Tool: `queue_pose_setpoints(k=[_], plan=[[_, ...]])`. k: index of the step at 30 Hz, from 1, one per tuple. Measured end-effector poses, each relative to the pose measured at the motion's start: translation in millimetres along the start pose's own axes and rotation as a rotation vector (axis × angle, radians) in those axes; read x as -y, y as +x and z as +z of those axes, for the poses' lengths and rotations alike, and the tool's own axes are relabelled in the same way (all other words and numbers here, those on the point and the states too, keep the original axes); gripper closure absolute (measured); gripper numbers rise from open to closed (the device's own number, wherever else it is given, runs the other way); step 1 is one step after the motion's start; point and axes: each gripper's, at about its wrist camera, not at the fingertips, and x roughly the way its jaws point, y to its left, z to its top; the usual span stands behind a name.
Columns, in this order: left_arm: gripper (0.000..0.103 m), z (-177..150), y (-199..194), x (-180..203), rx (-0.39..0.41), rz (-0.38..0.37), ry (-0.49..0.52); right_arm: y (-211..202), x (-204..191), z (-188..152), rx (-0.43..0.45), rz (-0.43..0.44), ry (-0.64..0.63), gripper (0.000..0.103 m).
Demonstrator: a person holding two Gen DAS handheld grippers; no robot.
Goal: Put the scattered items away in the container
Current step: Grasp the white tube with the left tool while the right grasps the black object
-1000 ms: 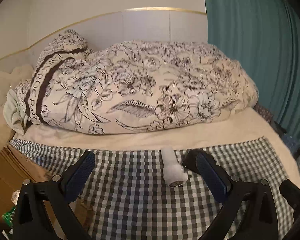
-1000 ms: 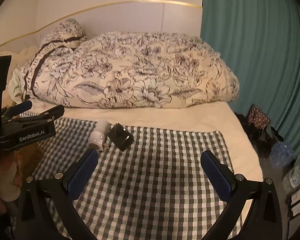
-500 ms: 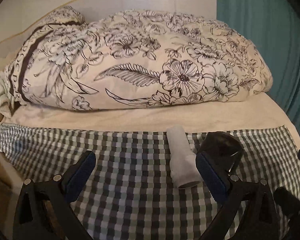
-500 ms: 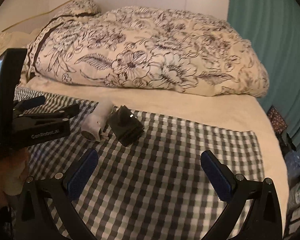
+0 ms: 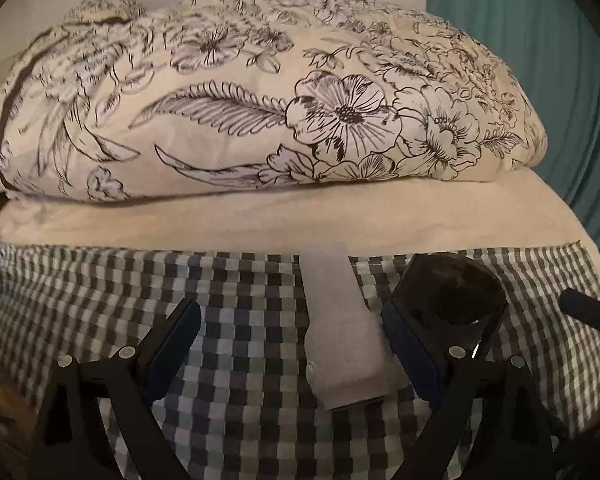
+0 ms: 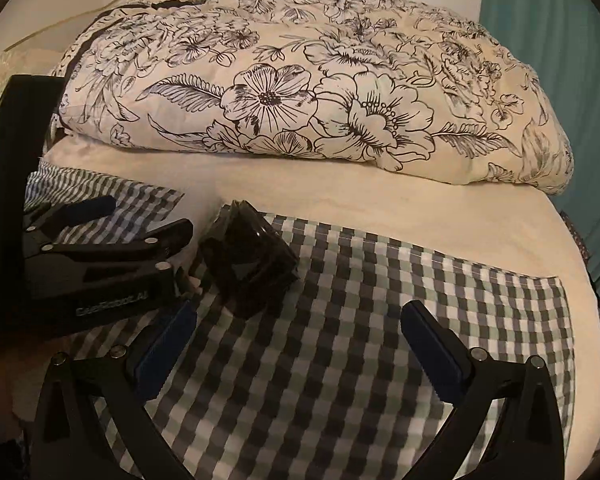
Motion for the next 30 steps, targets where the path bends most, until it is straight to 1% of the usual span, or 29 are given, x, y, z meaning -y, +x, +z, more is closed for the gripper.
queue_pose_setpoints(k=[2, 5, 8, 9, 11, 12, 13, 16, 19, 21, 22, 23, 24, 25, 30], plan=[[0.008, 1.1, 5.8, -0.8, -0.026, -0.012, -0.002, 6.2, -0.3, 1.2, -0.005, -0.006, -0.008, 0.001], [0.008, 0.9, 20.8, -0.3, -0.090, -0.022, -0.002, 14.7, -0.6, 1.0, -0.020, -0.018, -0.030, 0.001], [0.008, -0.8, 24.5, 0.2, -0.091, -0.031, -0.001, 19.2, -0.2, 1.6, -0.018, -0.020, -0.039, 0.001], [0.010, -0.7, 24.3, 0.8, -0.089, -0.031, 0.002, 20.3, -0.9, 2.3, -0.017, -0.019, -0.040, 0.001], [0.026, -0.9, 21.2, 1.0, -0.077, -0.035, 0.011, 22.8, -4.2, 4.4, -0.013, 0.001, -0.045, 0.001], [0.045, -1.2, 19.8, 1.8, -0.077, -0.034, 0.021, 24.3, -7.7, 5.7, -0.011, 0.007, -0.052, 0.001], [0.059, -1.5, 19.2, 2.7, -0.084, -0.039, 0.033, 26.1, -12.9, 7.0, -0.010, 0.006, -0.065, 0.001], [0.059, -3.1, 14.8, -3.1, -0.087, -0.024, 0.055, 32.6, -29.1, 9.9, -0.012, -0.012, -0.109, 0.002], [0.059, -3.9, 12.1, -17.0, -0.095, -0.035, 0.027, 41.2, -35.4, 12.6, -0.028, 0.015, -0.087, 0.002], [0.059, -3.8, 9.7, -24.3, -0.095, -0.027, 0.015, 48.3, -39.0, 14.0, -0.049, 0.008, -0.080, 0.010], [0.059, -3.4, 8.4, -26.7, -0.095, -0.023, 0.013, 53.0, -40.7, 14.4, -0.066, -0.008, -0.084, 0.027], [0.059, -3.7, 6.6, -29.0, -0.093, -0.022, 0.011, 54.9, -41.2, 14.7, -0.072, -0.019, -0.085, 0.038], [0.059, -4.0, 5.5, -31.3, -0.094, -0.022, 0.008, 54.3, -40.6, 15.5, -0.065, -0.022, -0.081, 0.044], [0.059, -4.0, 5.2, -32.1, -0.094, -0.022, 0.006, 53.6, -39.1, 16.3, -0.066, -0.021, -0.071, 0.047], [0.059, -3.5, -3.7, -36.9, -0.086, -0.024, -0.005, 44.5, -30.0, 12.4, -0.069, -0.007, -0.008, 0.049]])
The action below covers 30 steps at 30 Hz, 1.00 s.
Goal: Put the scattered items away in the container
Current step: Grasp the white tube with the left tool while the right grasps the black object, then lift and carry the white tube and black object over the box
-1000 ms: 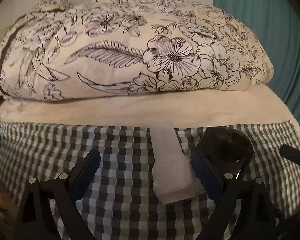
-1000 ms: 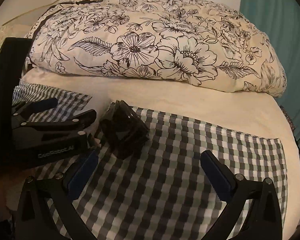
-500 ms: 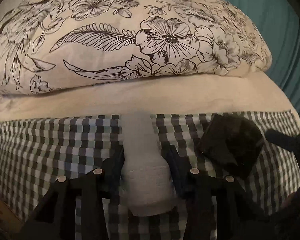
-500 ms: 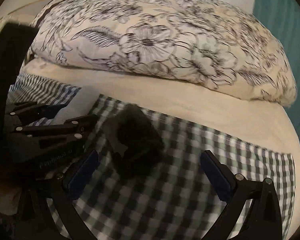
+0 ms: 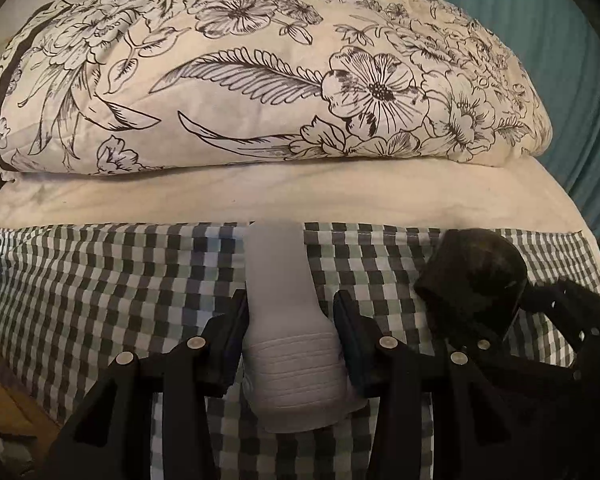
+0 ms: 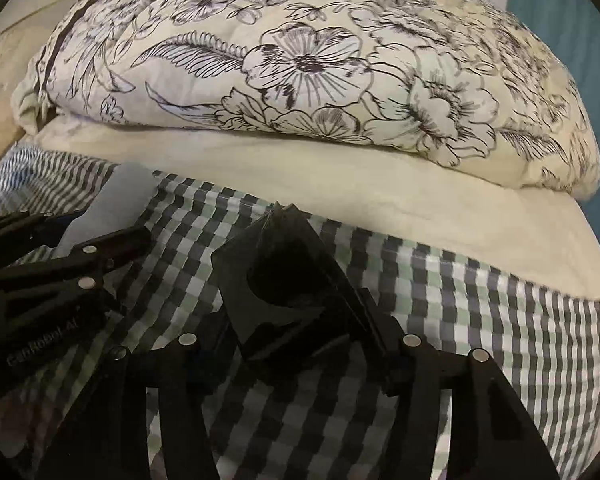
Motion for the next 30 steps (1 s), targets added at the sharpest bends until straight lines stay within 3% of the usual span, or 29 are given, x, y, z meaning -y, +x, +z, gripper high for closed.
queue_pose_setpoints(k=[9, 19, 30], plan=[[0.059, 0.6, -41.5, 7.3, 0.056, 0.003, 0.018, -41.0, 10.3, -13.0, 0.014, 0.006, 0.065, 0.052], [0.059, 13.6, -117.7, 8.0, 0.163, -0.010, 0.028, -120.7, 13.8, -10.1, 0.115, 0.025, 0.162, 0.052], [0.059, 5.2, -204.2, -0.5, 0.260, -0.015, 0.043, -208.8, -7.8, -16.4, 0.220, 0.043, 0.185, 0.051]])
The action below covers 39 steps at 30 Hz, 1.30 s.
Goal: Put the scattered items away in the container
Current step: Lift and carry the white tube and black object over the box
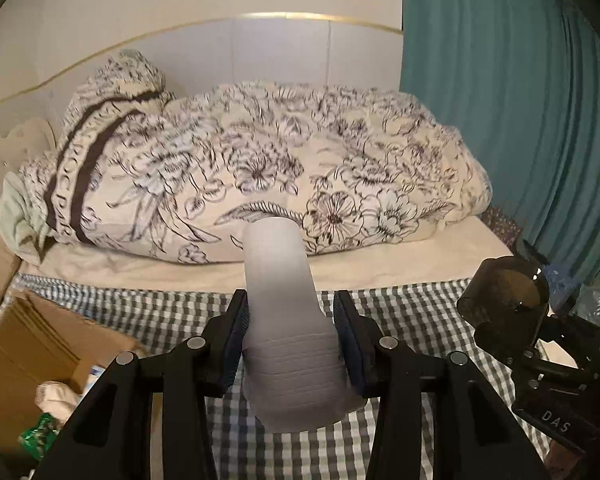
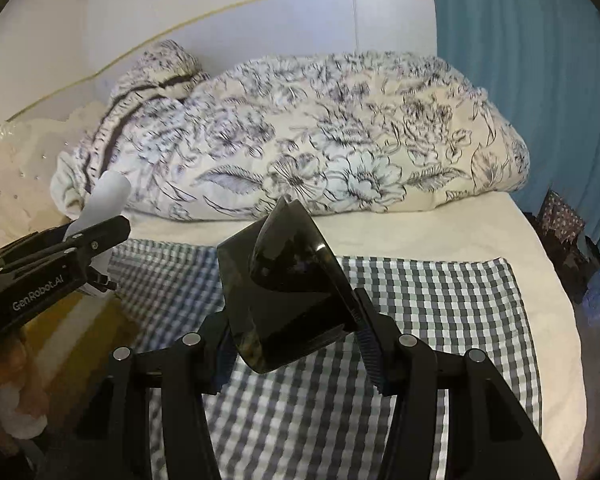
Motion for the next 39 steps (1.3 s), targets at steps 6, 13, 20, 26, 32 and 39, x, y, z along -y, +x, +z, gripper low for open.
queue_pose_setpoints(k=[6, 13, 20, 26, 32, 39], plan=[[0.059, 9.3, -46.6, -10.7, 0.056, 0.018, 0.003, -37.1, -17.9, 4.2, 0.048, 0.008, -0.007, 0.051], [0.059, 10.9, -93.8, -34.6, 0.097, 0.053, -0.011, -70.7, -44.2, 5.8, 0.087, 0.040, -0.025, 0.051], [0.059, 6.6, -131.8, -62.3, 0.119, 0.099, -0.033, -94.0, -73.3, 6.0, 0.117, 0.085, -0.049, 0.051], [0.059, 0.3, -158.7, -90.2, 0.131, 0.136, -0.066, -105.5, -100.7, 8.3, 0.131, 0.135, -0.075, 0.051], [0.059, -8.3, -174.9, -121.3, 0.126, 0.189, -0.106, -107.2, -132.4, 10.2, 0.135, 0.192, -0.095, 0.051], [0.059, -16.7, -183.2, -153.4, 0.118, 0.233, -0.143, -97.3, -165.2, 8.8, 0.119, 0.245, -0.125, 0.051]])
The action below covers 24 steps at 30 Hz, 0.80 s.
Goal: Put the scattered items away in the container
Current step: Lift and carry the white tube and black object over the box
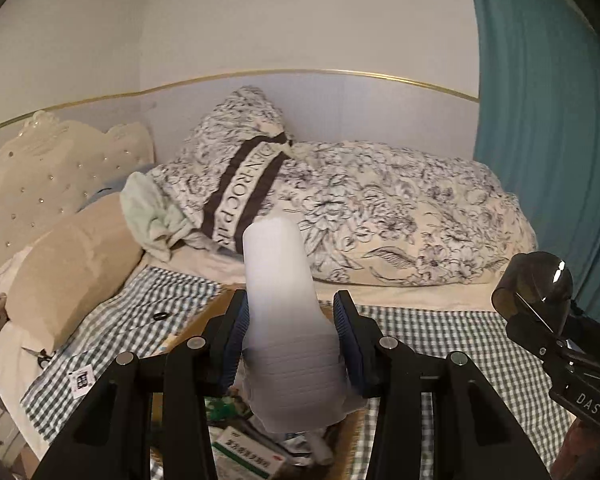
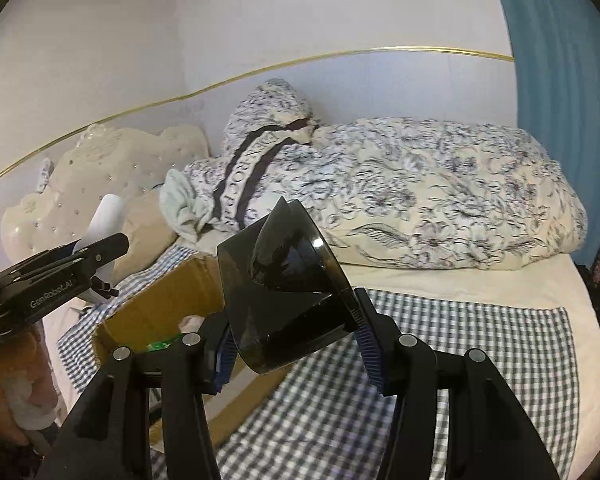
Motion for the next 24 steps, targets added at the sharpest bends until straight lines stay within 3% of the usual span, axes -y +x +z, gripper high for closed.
queue_pose_setpoints(k=[24], plan=[[0.059, -38.0, 52.0, -88.3, -0.112, 0.076, -0.067, 93.3, -107.4, -9.3, -0.124, 0.135, -0.120, 0.051]])
